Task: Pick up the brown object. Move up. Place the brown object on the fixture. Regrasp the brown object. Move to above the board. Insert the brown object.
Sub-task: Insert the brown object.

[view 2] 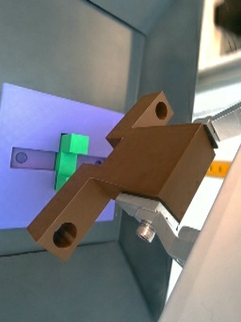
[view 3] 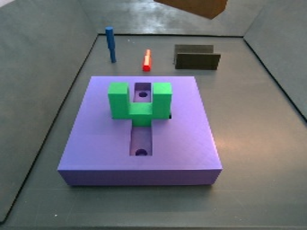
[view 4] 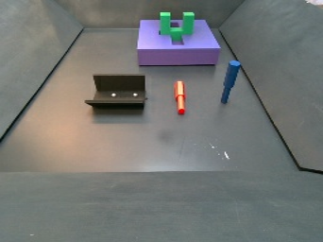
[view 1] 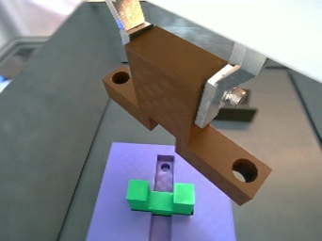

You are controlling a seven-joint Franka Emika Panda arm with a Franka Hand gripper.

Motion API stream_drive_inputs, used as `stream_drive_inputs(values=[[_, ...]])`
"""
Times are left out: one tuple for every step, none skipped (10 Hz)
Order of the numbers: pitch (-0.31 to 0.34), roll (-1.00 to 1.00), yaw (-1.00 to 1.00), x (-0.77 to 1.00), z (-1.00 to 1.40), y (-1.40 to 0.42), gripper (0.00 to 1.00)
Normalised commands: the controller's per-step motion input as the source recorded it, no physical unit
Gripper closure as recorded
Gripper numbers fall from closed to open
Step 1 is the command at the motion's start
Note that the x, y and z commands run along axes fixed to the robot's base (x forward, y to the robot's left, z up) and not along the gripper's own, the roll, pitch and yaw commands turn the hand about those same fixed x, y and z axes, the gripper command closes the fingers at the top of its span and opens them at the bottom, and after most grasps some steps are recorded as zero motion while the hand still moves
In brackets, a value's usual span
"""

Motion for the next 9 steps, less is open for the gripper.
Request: stream_drive_inputs(values=[[0.000, -0.17, -0.90, 0.00, -0.05, -0.07, 1.00], [0.000, -0.17, -0.90, 0.00, -0.05, -0.06, 1.00], [0.000, -0.17, -0.90, 0.00, -0.05, -0.06, 1.00], [0.000, -0.17, -0.90, 0.00, -0.05, -0.06, 1.00], [0.000, -0.17, -0.90, 0.00, -0.06, -0.06, 1.00], [0.000, -0.17, -0.90, 0.00, -0.06, -0.06, 1.00], [0.027, -0.17, -0.90, 0.00, -0.05, -0.05, 1.00], [0.059, -0.18, -0.89, 0.04, -0.03, -0.03, 1.00], [0.083, -0.18, -0.88, 0.09, -0.03, 0.00, 1.00]])
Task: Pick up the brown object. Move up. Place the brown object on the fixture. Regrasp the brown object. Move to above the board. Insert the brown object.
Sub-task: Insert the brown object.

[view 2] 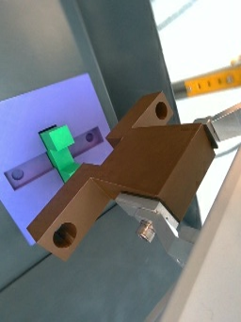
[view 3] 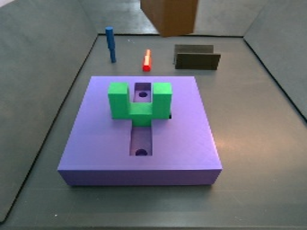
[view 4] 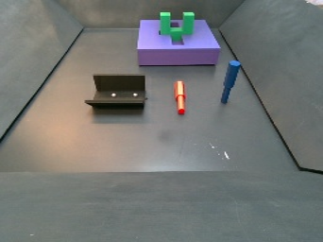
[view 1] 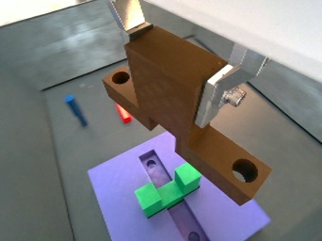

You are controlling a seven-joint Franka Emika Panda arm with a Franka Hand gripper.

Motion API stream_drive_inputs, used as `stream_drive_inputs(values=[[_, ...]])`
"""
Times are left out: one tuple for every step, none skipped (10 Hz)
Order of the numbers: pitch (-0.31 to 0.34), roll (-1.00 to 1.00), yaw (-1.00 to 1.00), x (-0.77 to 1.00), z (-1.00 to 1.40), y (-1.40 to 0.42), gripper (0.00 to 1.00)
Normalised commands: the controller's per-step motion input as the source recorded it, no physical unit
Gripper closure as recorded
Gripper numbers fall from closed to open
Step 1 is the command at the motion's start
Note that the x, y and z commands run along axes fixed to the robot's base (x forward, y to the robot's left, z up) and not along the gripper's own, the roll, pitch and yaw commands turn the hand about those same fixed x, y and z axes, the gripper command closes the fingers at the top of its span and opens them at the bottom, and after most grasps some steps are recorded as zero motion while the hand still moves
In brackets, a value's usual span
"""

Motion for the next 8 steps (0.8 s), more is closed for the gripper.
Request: stream_drive_inputs(values=[[0.103, -0.19, -0.87, 0.12, -0.03, 0.00, 1.00], [0.117, -0.19, -0.87, 0.13, -0.03, 0.00, 1.00], [0.121, -0.19, -0.87, 0.13, -0.03, 0.00, 1.00], [0.121, -0.19, -0.87, 0.13, -0.02, 0.00, 1.00], [0.126, -0.18, -0.87, 0.12, -0.03, 0.00, 1.00], [0.124, -0.19, -0.81, 0.19, 0.00, 0.00, 1.00], [0.120, -0.14, -0.37, 0.17, 0.00, 0.01, 1.00], [0.113, -0.14, -0.39, 0.18, 0.00, 0.00, 1.00]])
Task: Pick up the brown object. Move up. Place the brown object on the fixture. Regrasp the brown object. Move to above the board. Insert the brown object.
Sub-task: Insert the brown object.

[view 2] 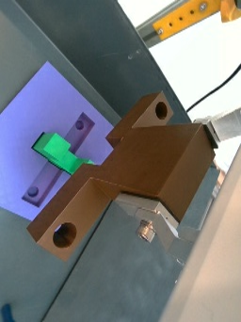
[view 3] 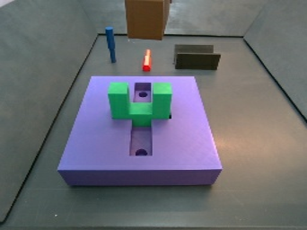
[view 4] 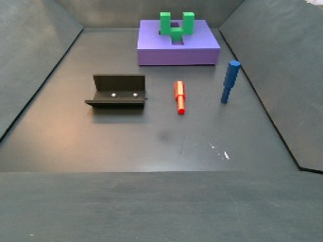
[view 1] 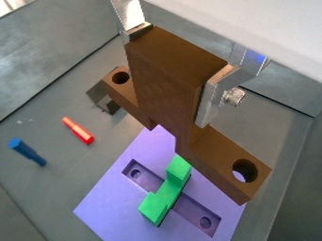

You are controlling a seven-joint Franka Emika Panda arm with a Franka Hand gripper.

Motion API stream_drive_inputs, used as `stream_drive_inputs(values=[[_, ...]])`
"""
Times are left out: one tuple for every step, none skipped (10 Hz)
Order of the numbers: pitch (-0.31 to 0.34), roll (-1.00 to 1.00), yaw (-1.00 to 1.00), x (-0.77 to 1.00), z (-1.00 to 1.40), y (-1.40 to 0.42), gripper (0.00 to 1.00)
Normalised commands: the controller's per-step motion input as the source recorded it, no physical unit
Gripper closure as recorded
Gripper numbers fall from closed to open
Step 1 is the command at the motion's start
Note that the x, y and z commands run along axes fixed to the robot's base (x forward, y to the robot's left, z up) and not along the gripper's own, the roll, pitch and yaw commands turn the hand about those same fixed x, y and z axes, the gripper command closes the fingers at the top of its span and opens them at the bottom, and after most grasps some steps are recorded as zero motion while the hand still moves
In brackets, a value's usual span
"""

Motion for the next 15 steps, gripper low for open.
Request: stream_drive_inputs(values=[[0.000, -0.08, -0.01, 0.00, 0.00, 0.09, 1.00], [-0.026, -0.04, 0.00, 0.00, -0.07, 0.01, 1.00], [-0.043, 0.00, 0.00, 0.00, -0.38, 0.00, 1.00], [-0.076, 0.04, 0.21, -0.03, -0.37, -0.01, 1.00], [-0.049, 0.00, 0.34, 0.00, -0.34, -0.07, 1.00], [-0.043, 0.01, 0.34, 0.00, -0.39, -0.07, 1.00], [-0.044, 0.00, 0.33, 0.00, -0.30, -0.07, 1.00], [-0.054, 0.00, 0.33, 0.00, -0.27, -0.04, 1.00], [-0.067, 0.00, 0.36, 0.00, -0.25, -0.02, 1.00], [-0.073, 0.00, 0.39, 0.01, -0.24, 0.00, 1.00], [-0.064, 0.00, 0.34, 0.00, -0.13, 0.00, 1.00], [-0.006, 0.00, 0.22, 0.00, -0.09, 0.00, 1.00], [-0.003, 0.02, 0.14, 0.00, -0.13, 0.00, 1.00], [-0.010, 0.04, 0.15, 0.00, -0.15, 0.00, 1.00], [-0.019, 0.04, 0.17, 0.00, -0.17, 0.00, 1.00]])
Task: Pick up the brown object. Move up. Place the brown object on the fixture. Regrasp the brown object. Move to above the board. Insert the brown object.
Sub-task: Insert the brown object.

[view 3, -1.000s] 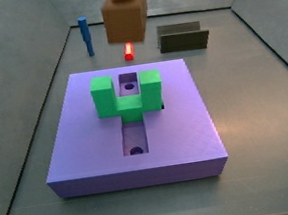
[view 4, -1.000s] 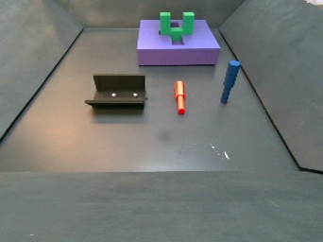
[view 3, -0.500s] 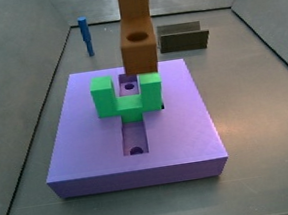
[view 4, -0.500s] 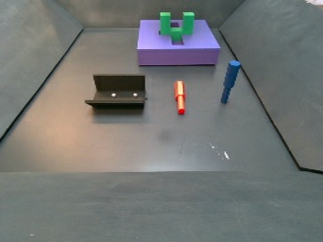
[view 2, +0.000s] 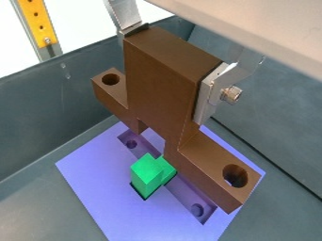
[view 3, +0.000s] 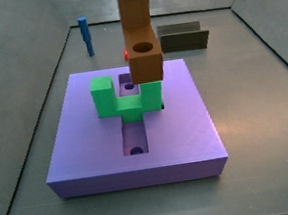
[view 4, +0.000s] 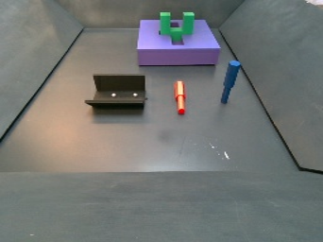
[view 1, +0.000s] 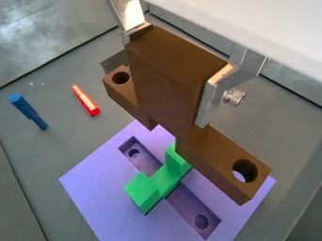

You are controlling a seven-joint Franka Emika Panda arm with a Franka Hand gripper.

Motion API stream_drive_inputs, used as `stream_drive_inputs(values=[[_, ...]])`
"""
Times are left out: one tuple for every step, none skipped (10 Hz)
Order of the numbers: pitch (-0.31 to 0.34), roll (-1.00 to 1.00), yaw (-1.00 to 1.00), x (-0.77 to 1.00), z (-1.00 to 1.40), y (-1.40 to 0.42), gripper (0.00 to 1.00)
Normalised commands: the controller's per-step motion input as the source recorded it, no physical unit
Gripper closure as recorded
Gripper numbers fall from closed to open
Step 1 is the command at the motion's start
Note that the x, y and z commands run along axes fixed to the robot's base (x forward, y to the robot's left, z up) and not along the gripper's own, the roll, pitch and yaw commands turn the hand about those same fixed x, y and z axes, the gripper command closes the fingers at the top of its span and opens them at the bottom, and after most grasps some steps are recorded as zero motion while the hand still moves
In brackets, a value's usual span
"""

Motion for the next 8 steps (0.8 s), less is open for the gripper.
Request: stream_drive_inputs(values=[[-0.003, 0.03, 0.16, 0.00, -0.12, 0.00, 1.00], [0.000, 0.03, 0.08, 0.00, -0.18, 0.00, 1.00], [-0.011, 0.08, 0.07, 0.00, -0.28, 0.00, 1.00], [0.000, 0.11, 0.00, -0.05, -0.32, 0.00, 1.00], [0.000, 0.07, -0.02, -0.11, -0.26, 0.00, 1.00], [0.000, 0.01, -0.03, -0.06, -0.19, 0.00, 1.00], [0.000, 0.00, -0.02, -0.05, -0.14, 0.00, 1.00], [-0.017, -0.06, 0.00, -0.05, -0.11, 0.00, 1.00]])
